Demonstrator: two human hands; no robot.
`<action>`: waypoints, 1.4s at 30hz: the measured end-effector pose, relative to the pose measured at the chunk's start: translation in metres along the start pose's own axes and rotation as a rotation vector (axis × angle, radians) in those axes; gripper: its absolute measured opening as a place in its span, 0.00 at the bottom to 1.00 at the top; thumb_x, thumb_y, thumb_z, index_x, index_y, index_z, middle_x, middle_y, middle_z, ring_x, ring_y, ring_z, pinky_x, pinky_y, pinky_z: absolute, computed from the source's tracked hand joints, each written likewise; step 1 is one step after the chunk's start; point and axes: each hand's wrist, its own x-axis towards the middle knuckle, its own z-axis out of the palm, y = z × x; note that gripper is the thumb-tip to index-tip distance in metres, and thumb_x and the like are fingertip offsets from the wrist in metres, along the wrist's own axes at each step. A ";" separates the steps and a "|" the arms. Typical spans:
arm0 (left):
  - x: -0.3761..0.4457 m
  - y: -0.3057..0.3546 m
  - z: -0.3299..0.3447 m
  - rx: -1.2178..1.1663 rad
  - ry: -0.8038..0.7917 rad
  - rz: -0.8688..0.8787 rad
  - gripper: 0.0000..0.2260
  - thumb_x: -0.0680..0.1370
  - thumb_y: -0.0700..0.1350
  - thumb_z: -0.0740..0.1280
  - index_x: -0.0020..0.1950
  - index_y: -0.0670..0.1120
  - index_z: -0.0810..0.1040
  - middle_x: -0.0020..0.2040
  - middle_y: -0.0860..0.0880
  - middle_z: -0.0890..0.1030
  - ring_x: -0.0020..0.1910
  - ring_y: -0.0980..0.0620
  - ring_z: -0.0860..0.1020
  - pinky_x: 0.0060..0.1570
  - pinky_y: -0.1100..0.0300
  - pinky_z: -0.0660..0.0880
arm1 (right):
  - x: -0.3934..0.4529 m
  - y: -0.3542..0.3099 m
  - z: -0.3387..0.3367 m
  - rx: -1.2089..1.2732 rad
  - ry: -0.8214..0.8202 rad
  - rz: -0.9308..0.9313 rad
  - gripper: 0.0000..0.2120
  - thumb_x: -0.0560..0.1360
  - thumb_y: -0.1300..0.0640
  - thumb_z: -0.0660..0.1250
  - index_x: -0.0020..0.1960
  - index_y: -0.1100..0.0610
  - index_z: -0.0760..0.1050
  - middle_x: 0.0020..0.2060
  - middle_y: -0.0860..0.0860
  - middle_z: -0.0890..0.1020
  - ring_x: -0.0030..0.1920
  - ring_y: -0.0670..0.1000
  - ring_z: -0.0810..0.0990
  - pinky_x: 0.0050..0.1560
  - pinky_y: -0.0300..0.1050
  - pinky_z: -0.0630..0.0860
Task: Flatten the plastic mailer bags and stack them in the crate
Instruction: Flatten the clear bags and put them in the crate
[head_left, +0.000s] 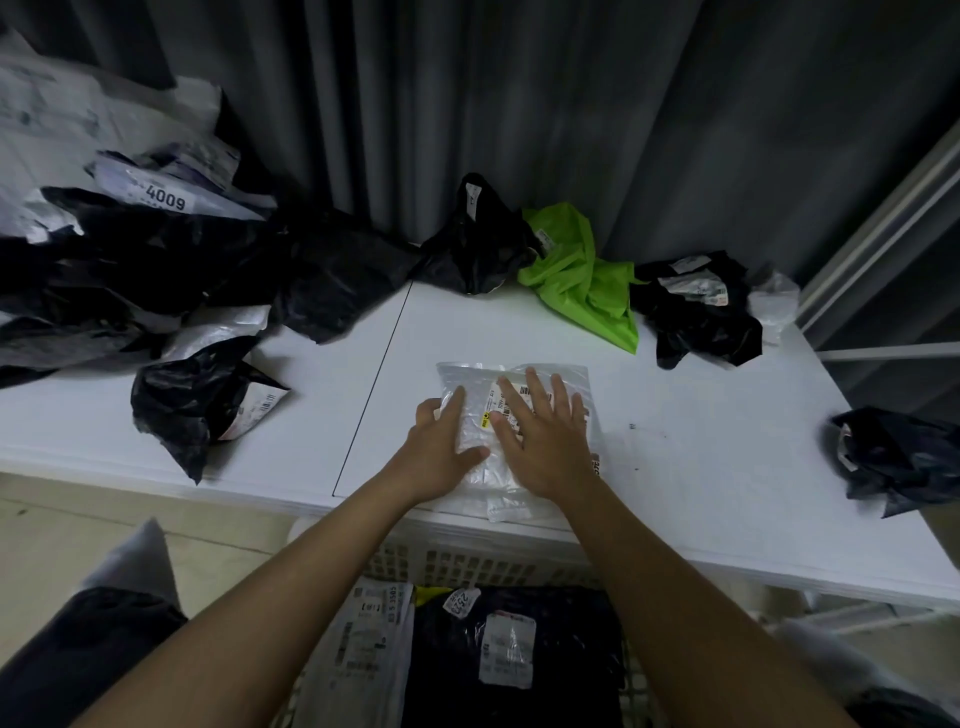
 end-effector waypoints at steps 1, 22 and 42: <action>0.001 0.000 0.000 0.003 0.004 -0.002 0.37 0.78 0.52 0.65 0.79 0.51 0.45 0.77 0.44 0.49 0.73 0.42 0.61 0.70 0.53 0.61 | 0.000 0.000 0.001 0.006 -0.001 -0.001 0.33 0.75 0.33 0.38 0.77 0.42 0.50 0.78 0.48 0.47 0.77 0.56 0.40 0.74 0.58 0.36; 0.023 0.031 0.008 0.389 0.071 0.054 0.26 0.83 0.52 0.47 0.79 0.49 0.43 0.78 0.48 0.36 0.76 0.50 0.35 0.74 0.48 0.37 | 0.009 0.005 -0.014 -0.026 -0.109 0.067 0.24 0.82 0.43 0.43 0.77 0.40 0.46 0.78 0.47 0.44 0.77 0.57 0.40 0.74 0.60 0.38; 0.049 0.020 0.038 0.518 0.149 0.058 0.24 0.83 0.52 0.42 0.79 0.50 0.45 0.79 0.49 0.44 0.77 0.50 0.40 0.74 0.49 0.38 | 0.010 0.012 -0.012 -0.037 -0.128 0.135 0.26 0.81 0.41 0.45 0.78 0.43 0.47 0.78 0.47 0.46 0.77 0.54 0.42 0.75 0.56 0.42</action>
